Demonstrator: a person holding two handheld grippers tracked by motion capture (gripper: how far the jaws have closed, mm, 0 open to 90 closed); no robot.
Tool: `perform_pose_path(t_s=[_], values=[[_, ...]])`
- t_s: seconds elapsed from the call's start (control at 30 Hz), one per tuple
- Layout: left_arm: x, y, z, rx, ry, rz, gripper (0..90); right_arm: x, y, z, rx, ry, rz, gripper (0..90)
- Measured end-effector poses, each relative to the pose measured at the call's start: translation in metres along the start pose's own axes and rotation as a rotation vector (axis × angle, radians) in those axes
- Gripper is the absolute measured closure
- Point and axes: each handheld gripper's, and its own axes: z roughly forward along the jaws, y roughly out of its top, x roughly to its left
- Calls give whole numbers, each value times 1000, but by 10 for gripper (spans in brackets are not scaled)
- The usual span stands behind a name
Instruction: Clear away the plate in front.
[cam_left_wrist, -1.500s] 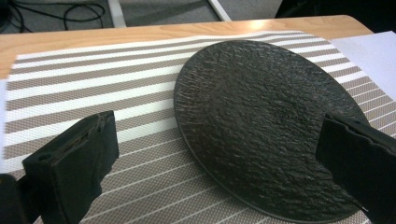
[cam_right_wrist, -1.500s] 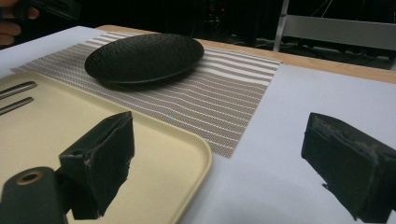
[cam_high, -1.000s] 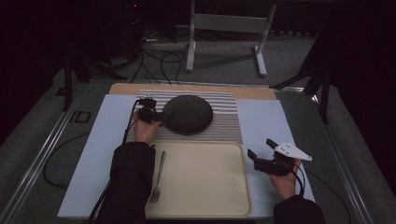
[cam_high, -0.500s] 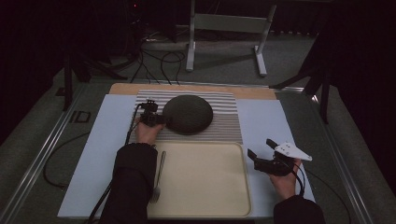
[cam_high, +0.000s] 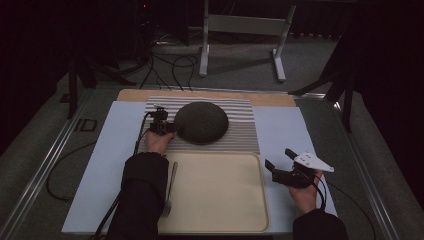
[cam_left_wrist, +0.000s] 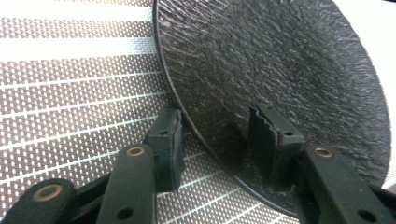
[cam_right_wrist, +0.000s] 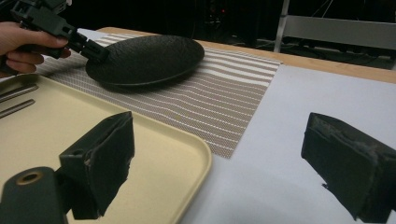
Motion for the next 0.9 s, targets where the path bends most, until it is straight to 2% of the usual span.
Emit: perform_pose_path(t_s=[0.17, 0.2, 0.3, 0.37, 0.4, 0.5, 0.7, 0.8, 0.83, 0.9], values=[[-3, 3, -7, -47, -57, -15, 611, 0, 0, 0, 1, 1, -2, 97], [-3, 3, -7, -47, -57, -15, 611, 0, 0, 0, 1, 1, -2, 97], [-5, 7, -13, -98, -118, -46, 605, 0, 0, 0, 1, 2, -5, 97], [-5, 7, -13, -98, -118, -46, 598, 1, 0, 1, 1, 2, -3, 97], [-10, 9, -12, -108, -158, -50, 567, 1, 0, 1, 2, 2, -3, 97], [-14, 8, -7, -106, -184, -67, 528, 1, 0, 1, 3, 3, -5, 102], [-21, 6, 4, -71, -166, -63, 511, 1, 0, 1, 2, 4, -4, 103], [-23, 6, 6, -46, -147, -60, 595, 1, 0, 1, 2, 4, -3, 103], [-24, 7, 6, -39, -148, -68, 653, 1, 0, 1, 2, 5, -4, 104], [-25, 7, 6, -29, -153, -76, 676, 1, 0, 1, 2, 6, -5, 104]])
